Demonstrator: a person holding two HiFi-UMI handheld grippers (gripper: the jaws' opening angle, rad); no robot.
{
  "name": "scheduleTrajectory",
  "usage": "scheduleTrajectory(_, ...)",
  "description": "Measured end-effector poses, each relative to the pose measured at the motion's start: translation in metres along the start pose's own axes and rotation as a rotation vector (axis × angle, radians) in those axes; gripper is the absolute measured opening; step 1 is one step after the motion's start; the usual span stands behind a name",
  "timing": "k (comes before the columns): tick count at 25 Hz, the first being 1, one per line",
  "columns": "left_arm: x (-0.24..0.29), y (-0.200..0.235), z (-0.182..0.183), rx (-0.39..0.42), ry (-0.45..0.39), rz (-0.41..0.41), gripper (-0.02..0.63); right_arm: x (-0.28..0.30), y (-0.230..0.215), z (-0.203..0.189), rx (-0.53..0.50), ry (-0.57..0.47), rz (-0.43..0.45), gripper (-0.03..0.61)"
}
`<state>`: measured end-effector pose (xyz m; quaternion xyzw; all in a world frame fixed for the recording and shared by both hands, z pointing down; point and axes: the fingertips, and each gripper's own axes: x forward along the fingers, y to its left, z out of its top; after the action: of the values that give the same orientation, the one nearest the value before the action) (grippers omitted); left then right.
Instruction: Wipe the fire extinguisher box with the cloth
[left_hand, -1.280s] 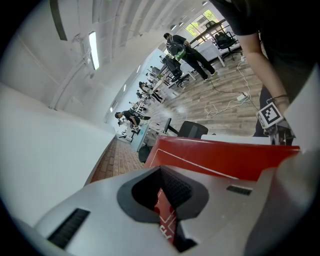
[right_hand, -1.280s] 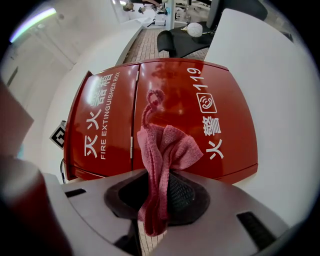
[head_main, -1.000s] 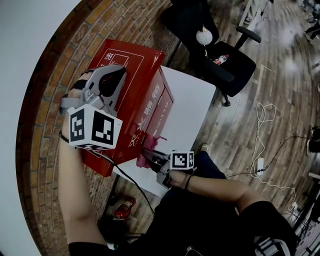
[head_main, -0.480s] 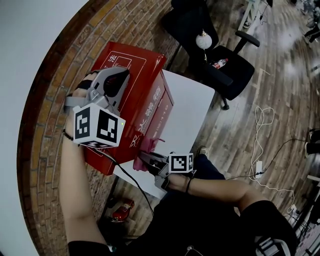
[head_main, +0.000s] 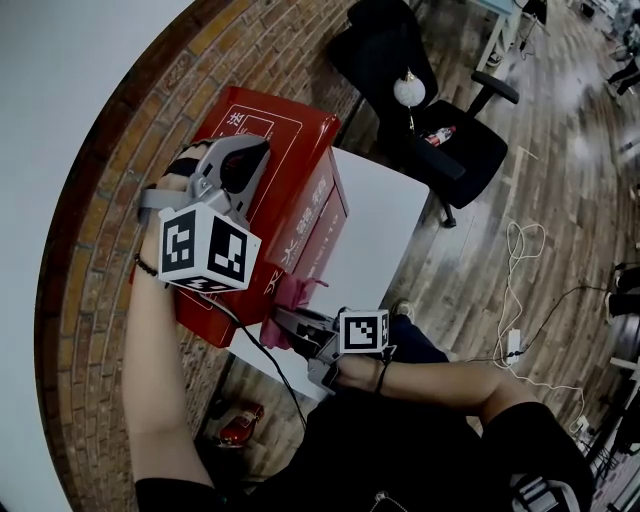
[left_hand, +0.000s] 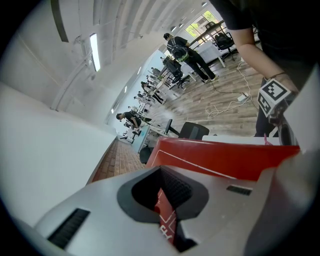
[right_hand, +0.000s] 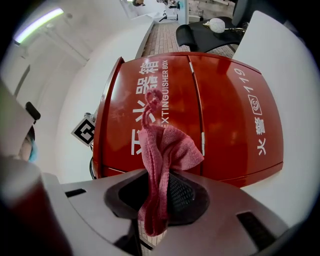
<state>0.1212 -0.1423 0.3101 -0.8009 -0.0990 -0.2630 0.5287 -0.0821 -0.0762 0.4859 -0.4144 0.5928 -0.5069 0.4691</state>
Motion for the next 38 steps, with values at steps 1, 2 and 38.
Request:
scheduleTrajectory(1, 0.0, 0.0, 0.0, 0.0, 0.0, 0.001, 0.031, 0.001, 0.005, 0.0, 0.001, 0.0, 0.006, 0.101)
scheduleTrajectory(2, 0.0, 0.0, 0.0, 0.0, 0.0, 0.001, 0.031, 0.002, 0.01, 0.001, -0.001, 0.001, 0.015, 0.101)
scheduleTrajectory(38, -0.002, 0.001, 0.002, 0.007, -0.015, 0.013, 0.031, 0.017, 0.133, 0.009, -0.169, 0.04, 0.345, 0.101)
